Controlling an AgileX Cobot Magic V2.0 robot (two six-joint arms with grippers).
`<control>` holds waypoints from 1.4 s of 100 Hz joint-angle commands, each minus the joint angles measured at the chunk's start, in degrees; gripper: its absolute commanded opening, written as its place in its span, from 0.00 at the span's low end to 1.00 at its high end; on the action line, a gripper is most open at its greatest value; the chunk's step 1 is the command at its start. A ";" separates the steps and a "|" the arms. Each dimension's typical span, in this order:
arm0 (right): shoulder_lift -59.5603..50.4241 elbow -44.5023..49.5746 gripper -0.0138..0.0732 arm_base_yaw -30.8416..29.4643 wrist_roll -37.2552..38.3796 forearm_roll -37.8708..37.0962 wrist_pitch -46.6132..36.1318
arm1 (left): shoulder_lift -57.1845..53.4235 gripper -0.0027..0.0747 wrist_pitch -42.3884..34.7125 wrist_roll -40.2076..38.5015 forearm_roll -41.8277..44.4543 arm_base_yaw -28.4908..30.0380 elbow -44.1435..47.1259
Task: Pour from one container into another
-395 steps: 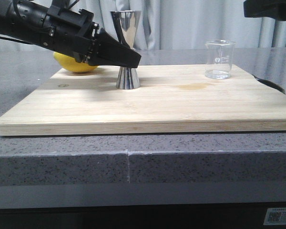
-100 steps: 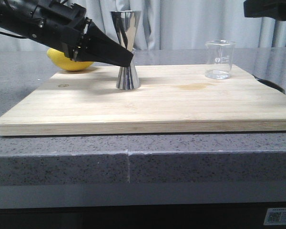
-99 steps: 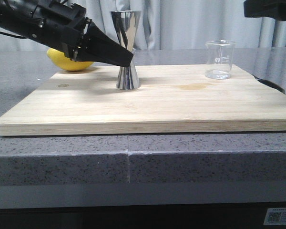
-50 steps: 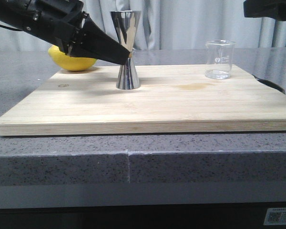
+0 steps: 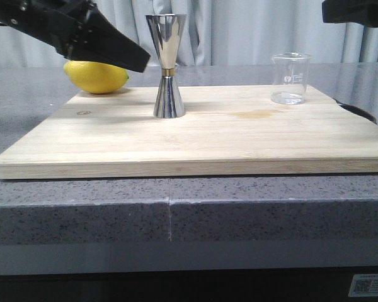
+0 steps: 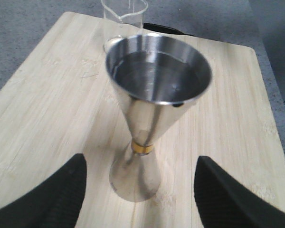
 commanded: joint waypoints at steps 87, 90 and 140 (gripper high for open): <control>-1.66 -7.92 0.65 -0.37 -0.29 0.71 6.14 | -15.56 0.62 4.72 -6.26 -9.03 19.18 -1.18; -1.66 -8.63 0.65 -0.45 -1.12 0.71 7.59 | -15.56 0.62 4.72 -7.24 -9.97 19.52 -1.28; -6.39 -15.36 0.65 -15.73 -1.92 0.59 19.33 | -21.02 0.61 -24.93 -14.06 -11.36 21.89 -2.32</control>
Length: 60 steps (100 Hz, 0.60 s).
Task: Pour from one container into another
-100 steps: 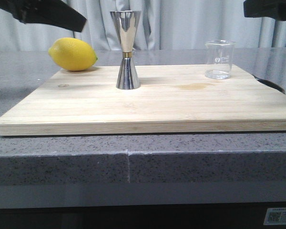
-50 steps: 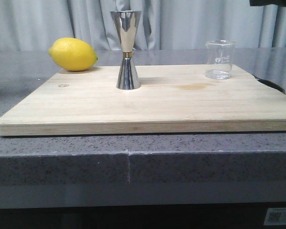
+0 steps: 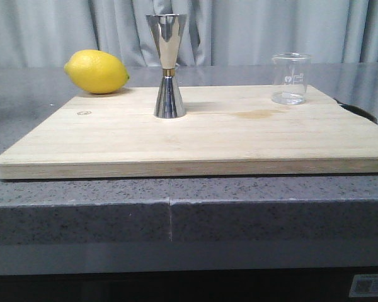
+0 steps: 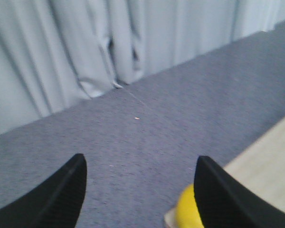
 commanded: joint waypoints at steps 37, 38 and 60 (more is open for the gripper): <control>-10.00 -5.89 0.65 -4.14 -0.67 1.83 13.25 | -13.44 0.58 -13.11 -25.04 12.72 0.07 -1.37; -10.34 -5.87 0.65 -4.14 -0.67 1.84 13.50 | -13.70 0.58 -13.11 -25.70 13.33 0.07 -1.05; -15.65 -6.36 0.65 -3.91 -0.67 6.36 18.04 | -23.76 0.58 -13.56 -40.75 23.86 0.07 5.66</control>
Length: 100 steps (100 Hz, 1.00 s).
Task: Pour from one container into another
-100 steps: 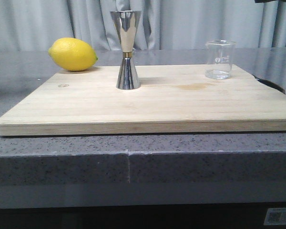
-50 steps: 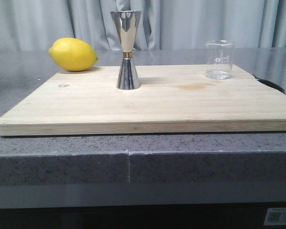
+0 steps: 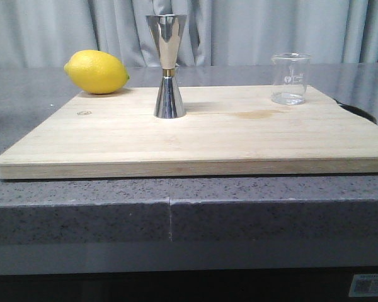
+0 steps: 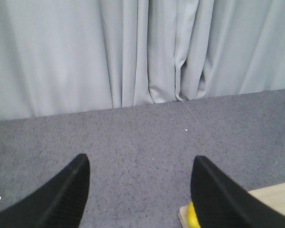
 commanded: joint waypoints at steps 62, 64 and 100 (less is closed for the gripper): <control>-4.77 1.04 0.64 16.13 -5.74 3.63 10.19 | -33.02 0.51 -11.96 -7.69 5.03 -0.07 37.38; -4.93 1.41 0.64 16.41 -5.74 3.63 10.19 | -33.71 0.51 -12.30 -7.69 5.03 -0.07 38.41; -16.68 7.82 0.35 17.05 -5.74 2.81 7.62 | -41.89 0.28 -15.26 -7.69 5.07 -0.07 44.97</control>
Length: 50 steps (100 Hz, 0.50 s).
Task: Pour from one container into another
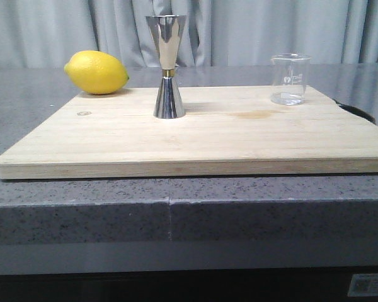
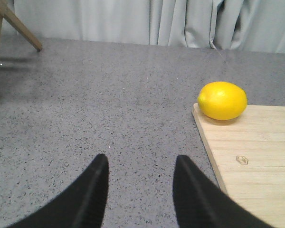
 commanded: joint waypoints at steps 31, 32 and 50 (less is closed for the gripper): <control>-15.78 3.96 0.08 0.06 -0.50 -2.72 -2.65 | -5.76 0.01 0.99 0.01 -1.39 -0.07 -1.40; -16.03 3.96 0.08 0.06 -0.50 -2.72 -2.65 | -5.89 0.01 1.13 0.01 -1.39 -0.07 -1.40; -22.79 9.66 0.08 0.06 -0.50 -1.87 -2.62 | -10.69 0.01 2.08 0.28 -0.25 -0.07 1.53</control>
